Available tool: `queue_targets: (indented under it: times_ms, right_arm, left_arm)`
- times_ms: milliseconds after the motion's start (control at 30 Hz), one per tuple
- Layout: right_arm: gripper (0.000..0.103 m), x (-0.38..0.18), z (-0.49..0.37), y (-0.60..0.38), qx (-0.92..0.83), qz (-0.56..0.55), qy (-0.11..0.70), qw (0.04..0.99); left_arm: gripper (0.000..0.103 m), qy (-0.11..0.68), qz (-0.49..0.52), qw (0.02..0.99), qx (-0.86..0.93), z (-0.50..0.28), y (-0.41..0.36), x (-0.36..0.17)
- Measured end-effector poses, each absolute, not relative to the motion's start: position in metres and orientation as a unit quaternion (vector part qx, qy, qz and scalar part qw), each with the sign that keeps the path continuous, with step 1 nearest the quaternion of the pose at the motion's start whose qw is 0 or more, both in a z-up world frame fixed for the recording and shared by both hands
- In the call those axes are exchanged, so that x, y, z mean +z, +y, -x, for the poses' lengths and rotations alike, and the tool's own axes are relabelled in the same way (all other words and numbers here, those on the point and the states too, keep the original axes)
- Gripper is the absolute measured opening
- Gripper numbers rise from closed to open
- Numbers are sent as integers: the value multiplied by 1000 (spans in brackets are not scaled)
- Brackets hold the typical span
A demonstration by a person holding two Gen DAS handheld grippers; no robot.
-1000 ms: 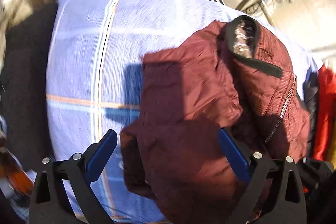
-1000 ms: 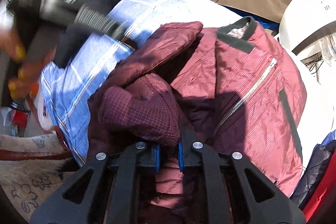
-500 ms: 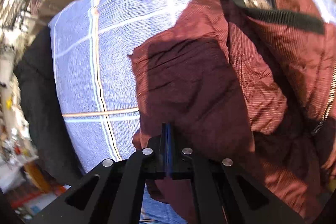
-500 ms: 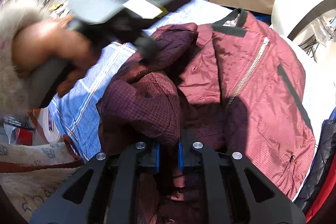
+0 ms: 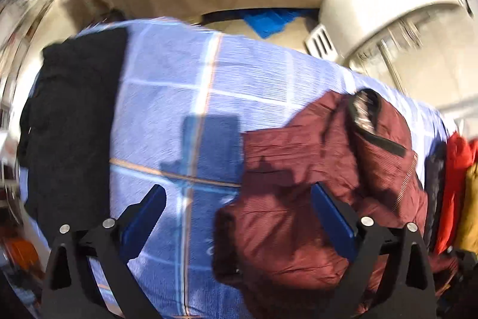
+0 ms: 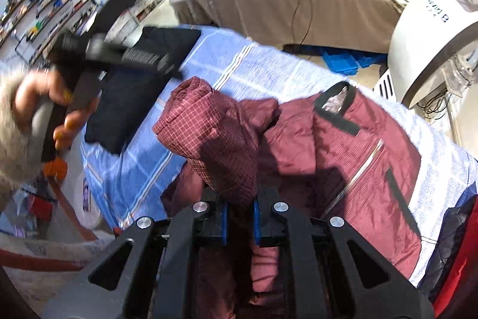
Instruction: Fold large clothes
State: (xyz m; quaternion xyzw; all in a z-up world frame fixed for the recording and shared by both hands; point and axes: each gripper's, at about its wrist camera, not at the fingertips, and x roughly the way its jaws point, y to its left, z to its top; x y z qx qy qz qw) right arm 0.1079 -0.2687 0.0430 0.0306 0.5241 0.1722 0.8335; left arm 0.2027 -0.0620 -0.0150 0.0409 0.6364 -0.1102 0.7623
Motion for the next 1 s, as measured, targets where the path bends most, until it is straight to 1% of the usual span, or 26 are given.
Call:
queue_targets:
  times_ms: [133,233,300,333,367,400,433,467,500,533,567,700,833,900,1000]
  right_arm:
    - [13,21,-78,-244,184,9,551,814]
    - [13,9,-60,-235,182,22,558,809]
    - [13,3,-57,-234,172,8,562,809]
    - [13,1,-56,-233,166,4,561,811]
    - [13,1,-56,-232,162,5,559,813]
    - [13,0,-55,-234,160,4,557,815]
    - [13,0,-55,-237,157,-3,556,816]
    - [13,-1,-53,-240,156,-9,555,817]
    - [13,0,-52,-243,155,-16,554,818]
    - [13,2,-52,-246,153,-22,553,819]
    - [13,3,-52,-250,153,-28,551,820]
    - [13,17,-54,-271,146,-56,537,829]
    - [13,48,-75,-308,129,-101,501,850]
    - [12,74,-93,-334,119,-128,470,865]
    - [12,125,-113,-384,90,-173,402,895]
  left_arm:
    - [96,669,-99,723,-144,-208,-129,-52]
    - [95,677,-187,698,-141,-206,-171,-97]
    - [87,677,-268,675,-117,-201,-191,-128]
    - [79,687,-292,657,-108,-199,-194,-144]
    - [65,696,-299,644,-104,-199,-189,-148]
    - [54,708,-295,633,-103,-199,-184,-153]
    - [37,718,-281,628,-103,-200,-179,-155]
    - [28,723,-266,630,-104,-199,-170,-152]
    - [24,719,-261,635,-106,-198,-162,-147]
    - [16,716,-258,640,-108,-197,-155,-143]
    - [12,713,-242,649,-111,-197,-141,-135]
    - [8,707,-129,686,-113,-202,-76,-95]
    - [8,671,-37,735,-87,-213,-5,-40]
    - [8,643,4,763,-73,-216,34,-3]
    - [8,579,26,814,-44,-214,80,65]
